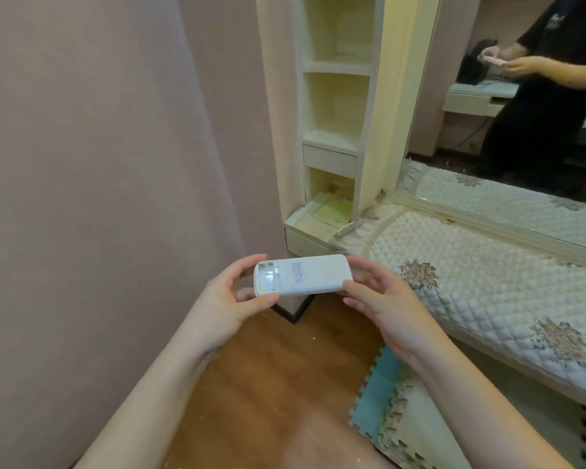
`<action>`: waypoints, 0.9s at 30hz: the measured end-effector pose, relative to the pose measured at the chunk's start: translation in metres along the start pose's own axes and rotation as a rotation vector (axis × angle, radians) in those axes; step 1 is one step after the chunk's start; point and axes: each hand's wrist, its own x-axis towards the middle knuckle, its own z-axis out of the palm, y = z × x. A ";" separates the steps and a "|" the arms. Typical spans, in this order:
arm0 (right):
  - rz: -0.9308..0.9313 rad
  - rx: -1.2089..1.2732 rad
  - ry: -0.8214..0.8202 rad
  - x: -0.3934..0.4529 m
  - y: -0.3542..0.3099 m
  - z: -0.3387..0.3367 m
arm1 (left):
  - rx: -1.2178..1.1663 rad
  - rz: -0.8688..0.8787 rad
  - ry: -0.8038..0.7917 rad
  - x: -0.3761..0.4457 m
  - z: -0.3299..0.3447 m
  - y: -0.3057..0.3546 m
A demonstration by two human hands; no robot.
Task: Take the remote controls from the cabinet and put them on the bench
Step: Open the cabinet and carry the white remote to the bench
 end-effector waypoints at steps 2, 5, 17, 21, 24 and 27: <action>0.004 -0.003 0.034 0.014 0.001 0.009 | -0.007 0.006 -0.036 0.023 -0.010 -0.005; 0.020 -0.015 0.073 0.032 0.001 0.023 | 0.003 0.008 -0.098 0.052 -0.026 -0.010; 0.035 -0.039 0.312 0.084 0.008 0.001 | -0.039 -0.021 -0.330 0.168 -0.003 -0.028; 0.060 -0.054 0.377 0.106 0.013 -0.036 | -0.055 -0.038 -0.395 0.208 0.038 -0.029; 0.076 -0.045 0.418 0.126 0.017 -0.070 | -0.036 -0.045 -0.434 0.241 0.073 -0.026; 0.086 -0.026 0.465 0.146 0.016 -0.104 | -0.028 -0.031 -0.460 0.271 0.105 -0.018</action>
